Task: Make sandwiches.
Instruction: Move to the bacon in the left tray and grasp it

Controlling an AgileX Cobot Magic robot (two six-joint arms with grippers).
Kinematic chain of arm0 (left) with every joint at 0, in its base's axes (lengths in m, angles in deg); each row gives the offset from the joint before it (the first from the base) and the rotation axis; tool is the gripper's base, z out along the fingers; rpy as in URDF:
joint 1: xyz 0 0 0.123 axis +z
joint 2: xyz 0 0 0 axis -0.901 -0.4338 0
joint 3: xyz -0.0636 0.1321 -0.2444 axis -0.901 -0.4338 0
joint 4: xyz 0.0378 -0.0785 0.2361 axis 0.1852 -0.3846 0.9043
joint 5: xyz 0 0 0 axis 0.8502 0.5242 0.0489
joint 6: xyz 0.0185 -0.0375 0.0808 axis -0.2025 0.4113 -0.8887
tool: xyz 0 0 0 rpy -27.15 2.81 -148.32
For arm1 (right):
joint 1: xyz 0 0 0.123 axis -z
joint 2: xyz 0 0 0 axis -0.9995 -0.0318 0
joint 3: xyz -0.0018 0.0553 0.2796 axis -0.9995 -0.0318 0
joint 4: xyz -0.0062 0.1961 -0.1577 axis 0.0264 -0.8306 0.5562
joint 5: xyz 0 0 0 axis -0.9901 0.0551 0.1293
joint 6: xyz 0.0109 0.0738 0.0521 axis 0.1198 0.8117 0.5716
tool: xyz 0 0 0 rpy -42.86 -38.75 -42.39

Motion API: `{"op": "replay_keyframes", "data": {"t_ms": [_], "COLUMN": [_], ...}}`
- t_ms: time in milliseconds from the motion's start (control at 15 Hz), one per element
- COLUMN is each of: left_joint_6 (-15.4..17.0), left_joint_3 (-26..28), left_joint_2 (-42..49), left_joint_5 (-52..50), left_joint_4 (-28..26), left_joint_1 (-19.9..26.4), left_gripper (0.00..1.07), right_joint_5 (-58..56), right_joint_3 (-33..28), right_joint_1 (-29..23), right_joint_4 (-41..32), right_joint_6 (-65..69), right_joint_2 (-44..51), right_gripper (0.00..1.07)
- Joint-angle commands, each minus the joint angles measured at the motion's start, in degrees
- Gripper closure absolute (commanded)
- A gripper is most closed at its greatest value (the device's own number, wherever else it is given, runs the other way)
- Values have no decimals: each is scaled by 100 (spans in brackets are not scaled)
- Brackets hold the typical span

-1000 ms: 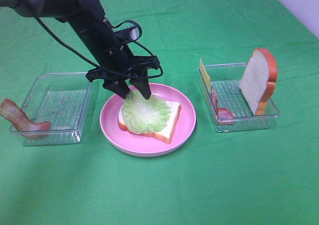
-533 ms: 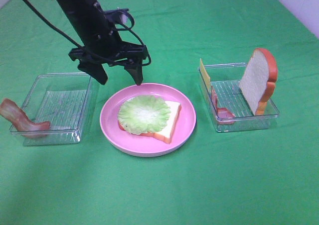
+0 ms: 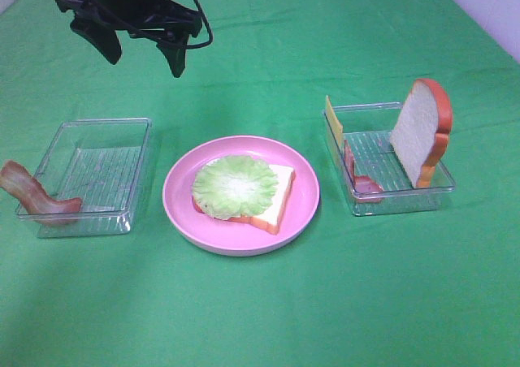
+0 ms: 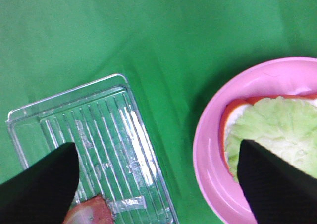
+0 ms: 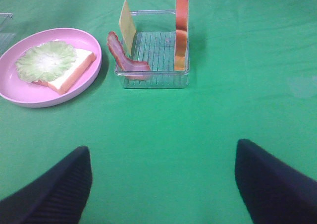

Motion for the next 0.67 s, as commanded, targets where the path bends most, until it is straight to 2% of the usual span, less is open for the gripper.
{"op": "replay_keyframes", "data": {"t_ms": [67, 400, 467, 533, 667], "left_joint_6": [120, 149, 149, 149, 149], "left_joint_3": [-189, -1639, -2194, -2343, -3014], "left_joint_2": [281, 1140, 1444, 1513, 1793], "left_joint_5": [424, 424, 424, 424, 424], "left_joint_4": [-40, -52, -52, -52, -52], "left_joint_1": [361, 1054, 1232, 1278, 1467], "left_gripper": [23, 23, 23, 23, 23], "right_joint_5": [52, 52, 52, 52, 52], "right_joint_3": [0, 0, 0, 0, 0], "right_joint_1": [29, 29, 29, 29, 29], "right_joint_4": [-23, -23, -23, -23, -23], "right_joint_6": [-92, -92, -92, -92, -92], "right_joint_2": [46, 46, 46, 46, 46], "right_gripper": [32, 32, 32, 32, 32]}}
